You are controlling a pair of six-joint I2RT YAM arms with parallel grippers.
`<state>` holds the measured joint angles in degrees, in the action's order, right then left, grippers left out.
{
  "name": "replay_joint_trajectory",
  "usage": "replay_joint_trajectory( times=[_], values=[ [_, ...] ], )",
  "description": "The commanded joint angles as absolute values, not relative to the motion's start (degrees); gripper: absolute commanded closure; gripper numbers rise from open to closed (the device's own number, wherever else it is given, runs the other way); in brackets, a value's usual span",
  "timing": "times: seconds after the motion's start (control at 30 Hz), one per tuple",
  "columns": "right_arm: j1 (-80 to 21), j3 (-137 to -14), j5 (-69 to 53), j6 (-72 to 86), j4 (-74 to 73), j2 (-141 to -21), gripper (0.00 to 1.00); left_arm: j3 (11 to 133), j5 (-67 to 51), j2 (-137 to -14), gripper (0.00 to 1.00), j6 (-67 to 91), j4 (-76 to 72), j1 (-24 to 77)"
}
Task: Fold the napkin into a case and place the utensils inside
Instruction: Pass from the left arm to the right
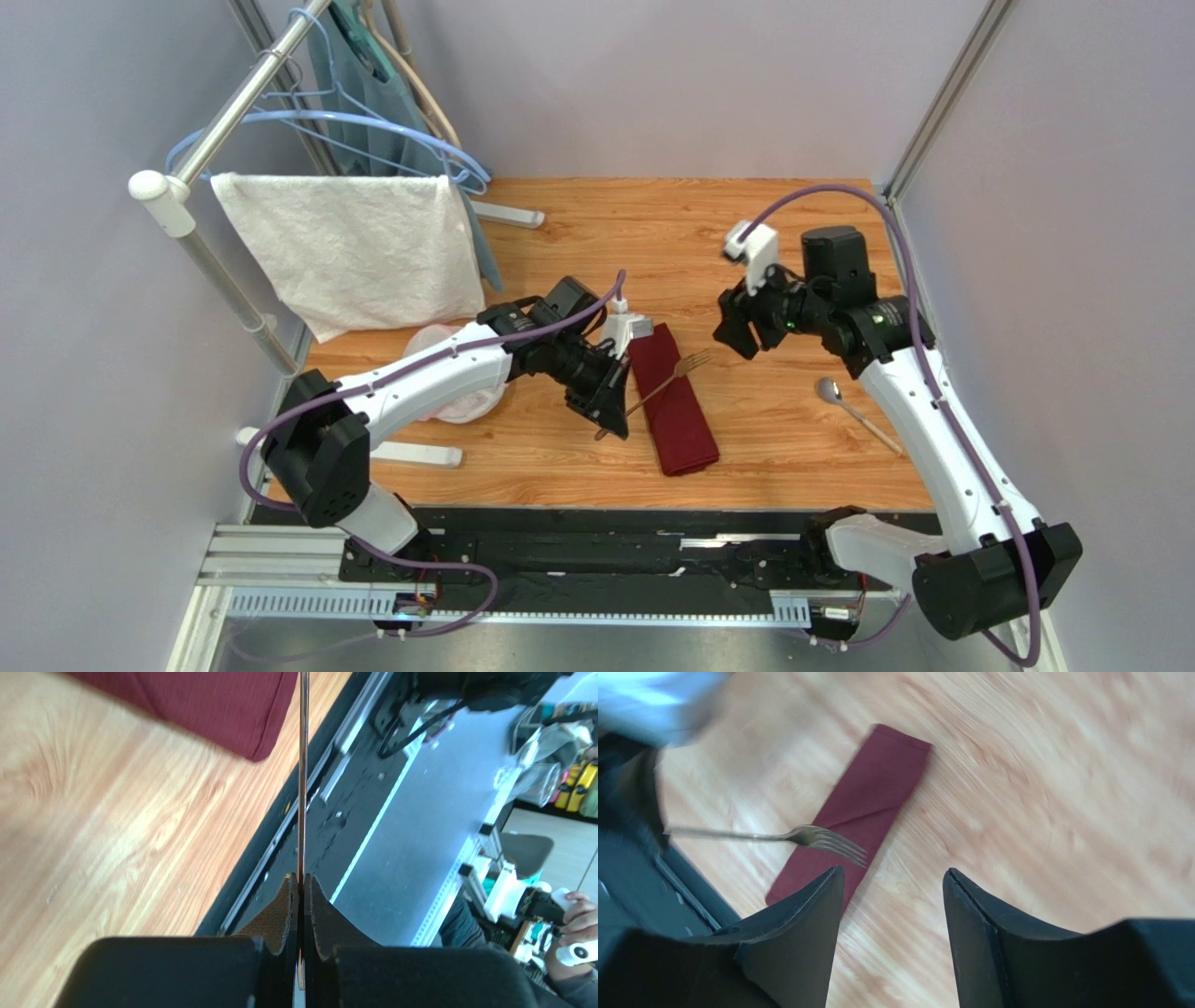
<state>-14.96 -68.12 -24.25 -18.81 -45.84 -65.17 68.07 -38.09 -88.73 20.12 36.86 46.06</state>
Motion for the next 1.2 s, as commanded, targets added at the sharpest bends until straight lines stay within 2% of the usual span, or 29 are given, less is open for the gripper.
replay_joint_trajectory(
  times=[0.0, 0.03, 0.13, 0.37, 0.57, 0.87, 0.97, 1.0, 1.07, 1.1, 1.17],
  values=[
    [-20.9, -76.4, -35.1, -49.0, -56.7, -68.0, 0.46, 66.2, -37.9, -85.0, 1.0, 15.2, 40.3, 46.2],
    [-21.7, -77.2, -35.8, -49.7, -57.4, -69.1, 0.53, 65.6, -38.4, -84.7, 1.0, 15.0, 40.1, 46.2],
    [-24.6, -79.5, -36.1, -52.6, -61.0, -74.5, 0.63, 65.6, -39.3, -84.0, 1.0, 14.2, 40.3, 46.3],
    [-25.5, -78.5, -35.5, -52.6, -62.0, -79.0, 0.58, 63.9, -38.6, -79.9, 1.0, 13.2, 40.3, 46.2],
    [-25.7, -77.0, -37.3, -52.6, -61.5, -79.4, 0.58, 63.4, -38.2, -79.2, 1.0, 12.6, 40.6, 46.3],
    [-26.9, -76.6, -39.4, -51.4, -62.2, -82.1, 0.7, 63.8, -37.5, -77.9, 1.0, 12.0, 41.0, 46.3],
    [-27.0, -76.8, -39.9, -51.1, -62.2, -82.7, 0.78, 64.2, -37.1, -77.6, 1.0, 11.8, 41.4, 46.3],
    [-27.2, -76.9, -40.2, -50.9, -62.2, -82.7, 0.86, 64.3, -37.0, -77.6, 1.0, 11.6, 41.6, 46.2],
    [-27.2, -76.8, -40.5, -50.6, -62.5, -82.7, 0.91, 64.5, -36.7, -77.5, 1.0, 11.3, 42.0, 46.2],
    [-27.3, -76.3, -40.9, -50.4, -62.2, -82.3, 0.99, 64.5, -36.5, -77.3, 1.0, 11.3, 42.0, 46.2],
    [-27.4, -75.4, -42.0, -49.1, -61.4, -81.7, 1.0, 64.9, -35.4, -76.7, 1.0, 10.9, 42.4, 46.2]
  ],
)
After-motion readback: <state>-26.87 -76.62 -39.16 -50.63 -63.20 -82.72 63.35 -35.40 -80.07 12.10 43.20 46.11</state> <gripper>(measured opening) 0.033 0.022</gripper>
